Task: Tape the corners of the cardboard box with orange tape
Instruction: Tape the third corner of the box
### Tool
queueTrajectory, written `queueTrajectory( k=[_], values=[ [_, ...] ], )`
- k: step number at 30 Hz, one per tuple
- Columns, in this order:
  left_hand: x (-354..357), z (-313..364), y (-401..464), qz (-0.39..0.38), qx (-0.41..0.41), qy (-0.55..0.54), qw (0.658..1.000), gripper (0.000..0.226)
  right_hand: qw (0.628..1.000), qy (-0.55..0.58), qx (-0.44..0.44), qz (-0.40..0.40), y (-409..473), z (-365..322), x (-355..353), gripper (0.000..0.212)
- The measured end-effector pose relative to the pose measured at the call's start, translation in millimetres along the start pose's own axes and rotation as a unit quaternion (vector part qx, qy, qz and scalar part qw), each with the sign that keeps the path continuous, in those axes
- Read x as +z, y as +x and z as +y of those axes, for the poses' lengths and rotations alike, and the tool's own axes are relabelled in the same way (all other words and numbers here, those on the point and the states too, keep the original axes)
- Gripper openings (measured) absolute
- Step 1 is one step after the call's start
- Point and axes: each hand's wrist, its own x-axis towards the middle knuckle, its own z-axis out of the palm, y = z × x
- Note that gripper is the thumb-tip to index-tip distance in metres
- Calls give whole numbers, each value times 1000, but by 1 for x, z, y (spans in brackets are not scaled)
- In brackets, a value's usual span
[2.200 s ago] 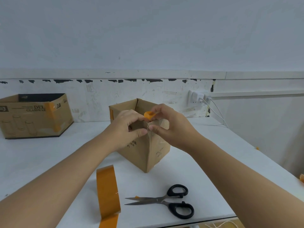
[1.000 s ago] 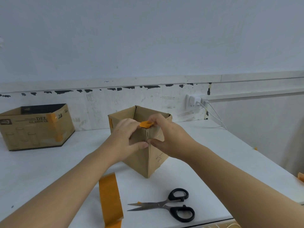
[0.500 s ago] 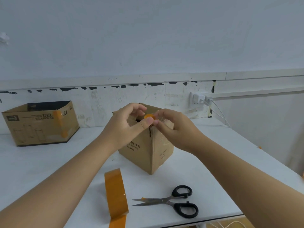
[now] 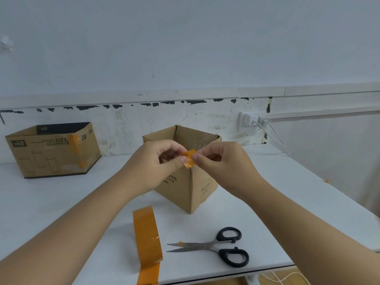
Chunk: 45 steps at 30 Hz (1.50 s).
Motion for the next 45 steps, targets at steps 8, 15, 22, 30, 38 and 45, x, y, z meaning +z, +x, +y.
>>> queueTrajectory(
  k=[8,15,22,30,38,45],
  values=[
    [6,2,-6,-33,-10,26,999,13,992,-107,61,-9,-7,-3,-1,28],
    [8,1,-5,-28,-20,8,999,12,987,-156,33,0,-11,-4,-1,17],
    [8,-2,-6,-24,-14,-16,999,6,994,-106,-11,-39,-12,-4,-2,13],
    [3,-9,-1,-14,-30,68,997,3,985,-165,-45,-33,-2,4,2,11],
    [5,-18,3,-27,10,131,991,5,982,-176,-67,-32,2,17,7,10],
    [13,-24,8,-4,16,68,998,5,983,-177,-57,-3,6,23,8,13]
  ],
)
